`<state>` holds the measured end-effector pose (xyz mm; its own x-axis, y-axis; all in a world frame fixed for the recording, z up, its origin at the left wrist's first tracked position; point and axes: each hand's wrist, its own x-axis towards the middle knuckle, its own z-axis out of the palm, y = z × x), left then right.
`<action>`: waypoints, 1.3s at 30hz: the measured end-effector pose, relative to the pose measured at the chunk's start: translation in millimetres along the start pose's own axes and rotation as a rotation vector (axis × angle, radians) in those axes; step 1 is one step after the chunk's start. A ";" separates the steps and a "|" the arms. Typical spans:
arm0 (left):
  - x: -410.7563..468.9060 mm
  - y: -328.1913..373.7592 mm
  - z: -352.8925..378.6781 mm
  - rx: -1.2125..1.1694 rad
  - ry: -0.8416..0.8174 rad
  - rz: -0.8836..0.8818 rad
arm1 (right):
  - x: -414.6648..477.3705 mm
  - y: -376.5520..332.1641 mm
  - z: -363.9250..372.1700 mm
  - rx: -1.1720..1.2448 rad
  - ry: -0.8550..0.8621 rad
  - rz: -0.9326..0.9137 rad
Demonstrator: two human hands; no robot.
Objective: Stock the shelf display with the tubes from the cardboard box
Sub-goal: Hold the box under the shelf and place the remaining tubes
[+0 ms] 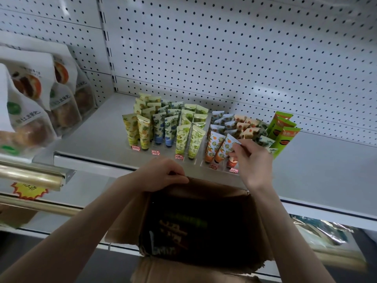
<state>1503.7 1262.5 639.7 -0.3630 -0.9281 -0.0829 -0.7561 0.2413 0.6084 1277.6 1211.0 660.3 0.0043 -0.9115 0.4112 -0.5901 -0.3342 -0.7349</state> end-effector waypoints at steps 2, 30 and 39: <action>0.1 -1.4 0.6 0.002 -0.003 -0.009 | 1.9 0.9 3.3 -0.021 -0.010 -0.001; 0.8 0.0 2.0 0.007 -0.007 -0.030 | 4.5 1.4 7.0 -0.159 0.076 -0.094; -1.0 5.5 4.9 0.009 0.011 -0.012 | -17.0 -15.9 -6.4 0.040 0.004 0.018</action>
<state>1497.3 1266.2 639.3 -0.3482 -0.9338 -0.0818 -0.7650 0.2326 0.6006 1281.8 1233.3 668.5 -0.0091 -0.9165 0.3999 -0.5575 -0.3274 -0.7629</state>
